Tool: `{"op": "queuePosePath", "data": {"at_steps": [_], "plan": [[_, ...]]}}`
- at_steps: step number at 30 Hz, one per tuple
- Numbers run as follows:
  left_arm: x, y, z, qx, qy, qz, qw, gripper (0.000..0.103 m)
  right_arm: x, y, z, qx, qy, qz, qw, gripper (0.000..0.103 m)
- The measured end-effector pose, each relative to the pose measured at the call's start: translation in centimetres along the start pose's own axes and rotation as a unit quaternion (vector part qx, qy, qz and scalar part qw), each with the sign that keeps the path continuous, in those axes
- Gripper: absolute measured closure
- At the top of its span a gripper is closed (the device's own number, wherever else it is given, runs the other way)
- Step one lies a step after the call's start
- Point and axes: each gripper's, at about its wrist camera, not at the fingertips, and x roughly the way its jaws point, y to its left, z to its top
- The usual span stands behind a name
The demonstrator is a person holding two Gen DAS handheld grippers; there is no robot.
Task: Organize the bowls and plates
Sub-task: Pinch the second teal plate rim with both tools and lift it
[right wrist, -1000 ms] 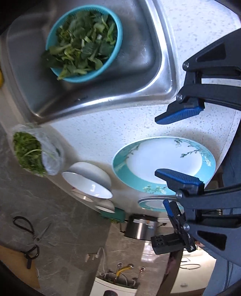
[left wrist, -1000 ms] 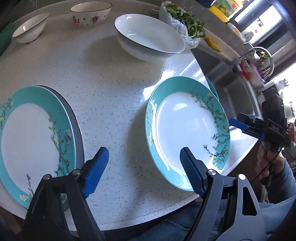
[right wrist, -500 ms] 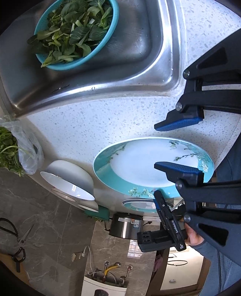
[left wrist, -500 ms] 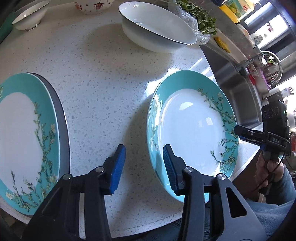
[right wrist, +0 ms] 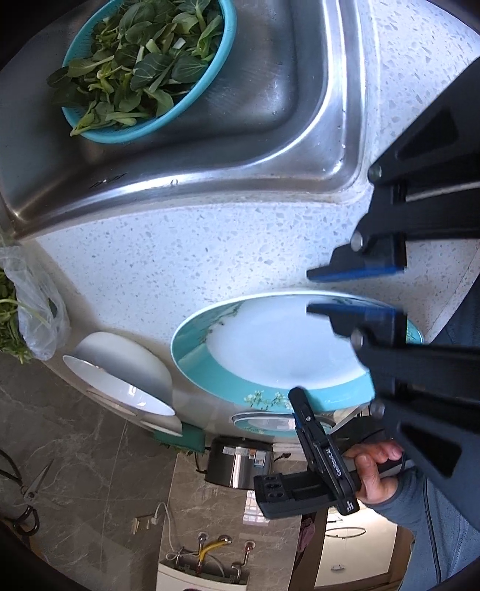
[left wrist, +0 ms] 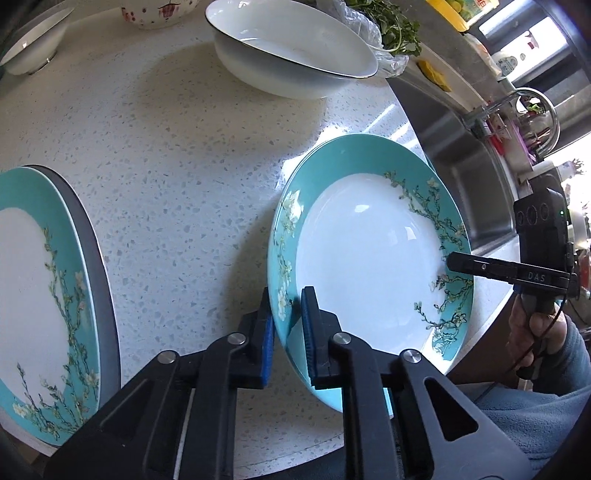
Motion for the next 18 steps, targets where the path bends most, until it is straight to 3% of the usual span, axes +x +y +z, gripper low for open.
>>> {"op": "queuePosePath", "data": {"at_steps": [9,18], "plan": [[0.2,-0.5,0.2,0.002,-0.003,0.004,1.0000,0.091,0.4,1.1,0.0,-0.006,0.005,-0.041,0.999,0.094],[-1.7,-0.1,0.1,-0.003,-0.021,0.004,0.9998,0.092,0.3,2.1,0.2,0.000,0.012,-0.050,0.999,0.094]]}}
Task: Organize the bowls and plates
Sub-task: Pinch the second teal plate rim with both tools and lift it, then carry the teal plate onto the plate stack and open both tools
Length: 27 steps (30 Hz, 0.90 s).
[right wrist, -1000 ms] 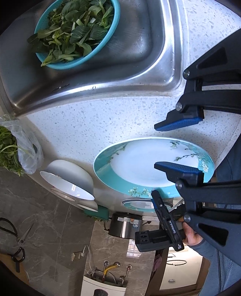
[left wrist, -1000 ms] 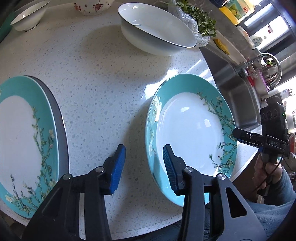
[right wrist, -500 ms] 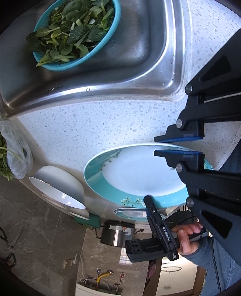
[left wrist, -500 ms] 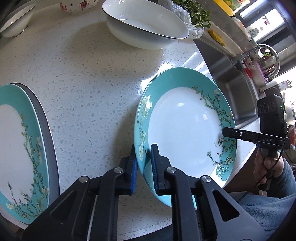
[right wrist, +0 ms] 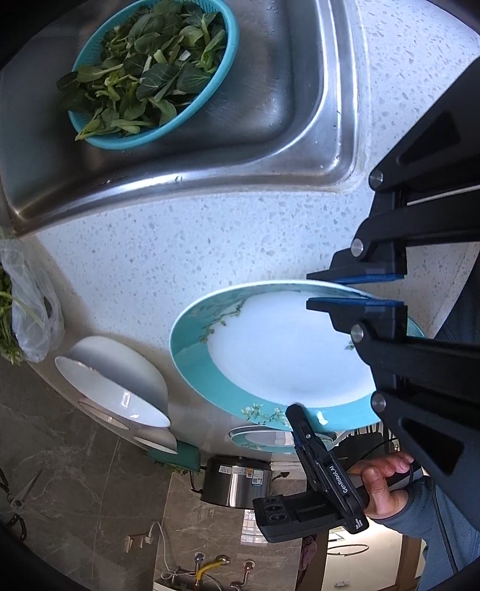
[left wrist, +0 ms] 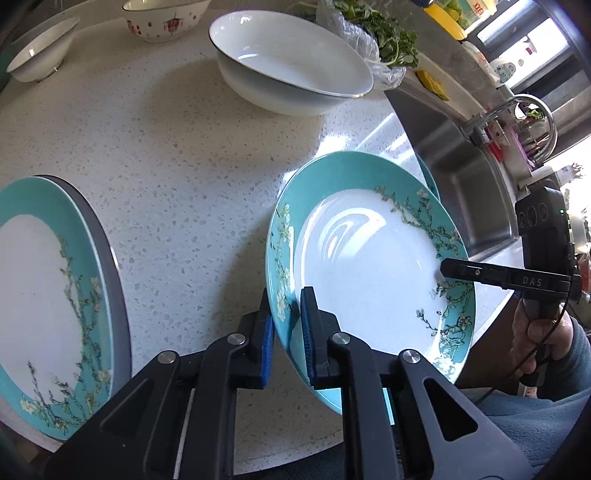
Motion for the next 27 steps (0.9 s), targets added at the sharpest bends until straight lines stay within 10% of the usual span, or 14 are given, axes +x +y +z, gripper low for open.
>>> {"op": "queuePosePath", "data": {"at_steps": [12,27], "plan": [[-7.1,3.4,-1.2,-0.027,-0.060,0.016,0.9977,0.092,1.0,6.8,1.4,-0.074,-0.005,0.011,0.997,0.094],[-15.7,19.2,-6.1,-0.134,-0.103,0.087,0.9818,0.091,13.3,21.8,3.3,-0.208,0.044,0.024,0.977,0.093]]}}
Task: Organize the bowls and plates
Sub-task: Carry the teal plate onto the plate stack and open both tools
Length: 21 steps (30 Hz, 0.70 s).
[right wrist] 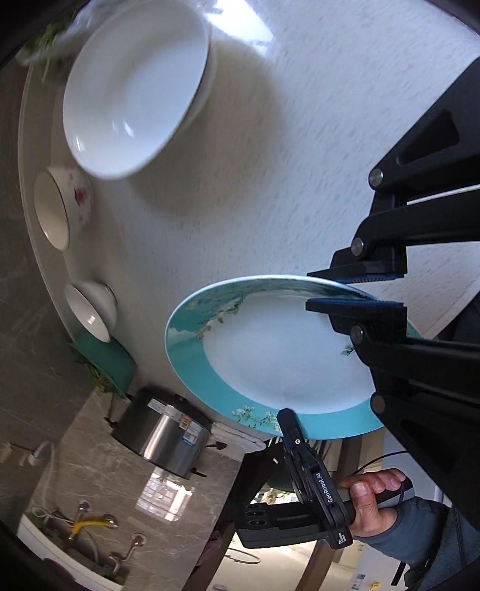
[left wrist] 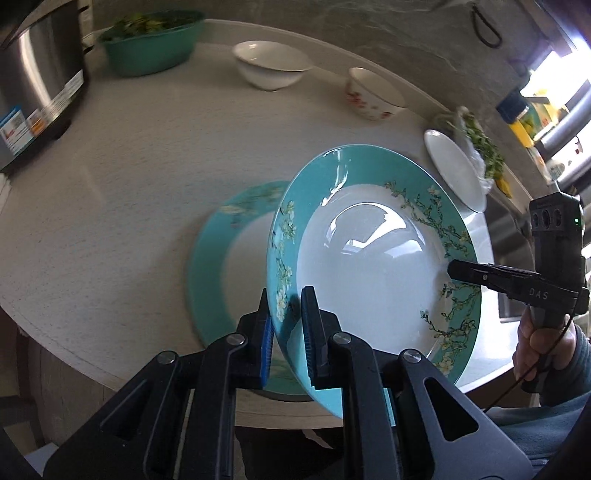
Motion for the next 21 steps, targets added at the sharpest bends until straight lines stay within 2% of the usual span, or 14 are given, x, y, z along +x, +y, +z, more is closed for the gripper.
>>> {"op": "queuePosePath", "data": {"at_steps": [3,9,15,21], "plan": [[0.7,3.2,0.2,-0.008,0.008,0.004,0.9999,0.090,2.2,0.8,0.7,-0.010,0.012,-0.008,1.000,0.093],[1.9,6.6,0.0,-0.010,0.022,0.000,0.9997,0.090,4.5,2.1,1.3,-0.028,0.021,-0.033,0.999,0.093],[2.7,6.5,0.4,0.007,0.025,-0.003,0.9997,0.089,5.0,2.3,0.8,-0.032,0.017,-0.055,0.998,0.091],[3.6,5.0,0.5,0.047,0.034,0.019,0.9981,0.086,5.4,4.2,0.2,-0.068,0.006,-0.104,0.992,0.089]]}}
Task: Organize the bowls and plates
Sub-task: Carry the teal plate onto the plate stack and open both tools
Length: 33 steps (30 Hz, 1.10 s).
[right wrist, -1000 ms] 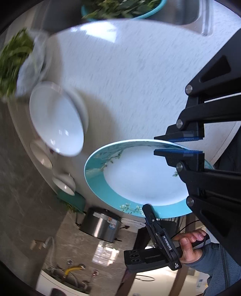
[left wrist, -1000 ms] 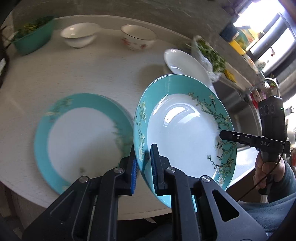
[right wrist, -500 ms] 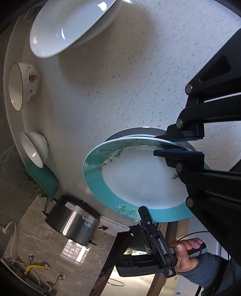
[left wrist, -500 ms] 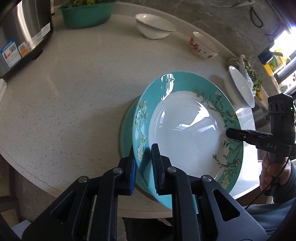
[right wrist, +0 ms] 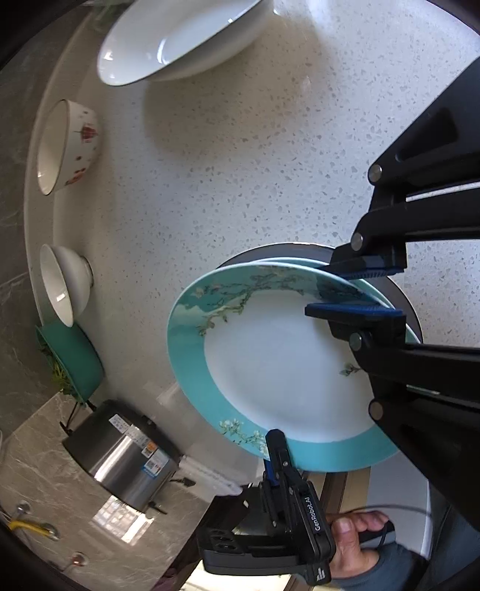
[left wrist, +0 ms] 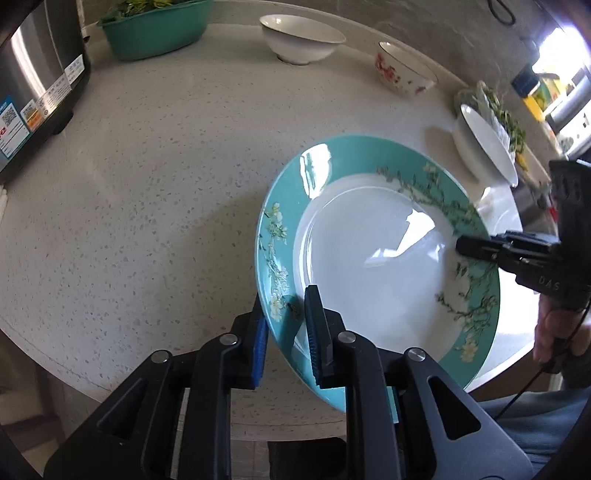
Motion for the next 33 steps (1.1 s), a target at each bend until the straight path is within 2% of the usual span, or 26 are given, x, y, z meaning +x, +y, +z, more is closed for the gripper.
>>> {"op": "queuePosePath", "data": {"at_steps": [7,18,28,29,31,33], "plan": [[0.6,-0.5,0.4,0.026,0.004,0.006,0.9996,0.083,0.0,1.3,-0.1,-0.022,-0.013,-0.056,0.998,0.085],[0.9,-0.7,0.3,0.065,0.005,0.003,0.9979,0.078,0.5,2.8,-0.2,-0.003,-0.036,-0.114,0.993,0.076],[1.0,-0.8,0.6,0.076,0.009,0.000,0.9971,0.076,0.8,3.9,-0.6,0.003,-0.043,-0.136,0.990,0.057],[1.0,-0.9,0.6,0.073,0.010,0.001,0.9973,0.075,0.8,3.9,-0.6,0.001,-0.041,-0.136,0.990,0.053],[1.0,-1.1,0.7,0.068,0.011,-0.001,0.9977,0.070,1.0,3.9,-0.6,0.000,-0.035,-0.141,0.989,0.046],[1.3,-1.4,0.8,0.062,0.013,-0.001,0.9980,0.062,1.1,3.8,-0.6,-0.005,-0.030,-0.137,0.990,0.046]]}}
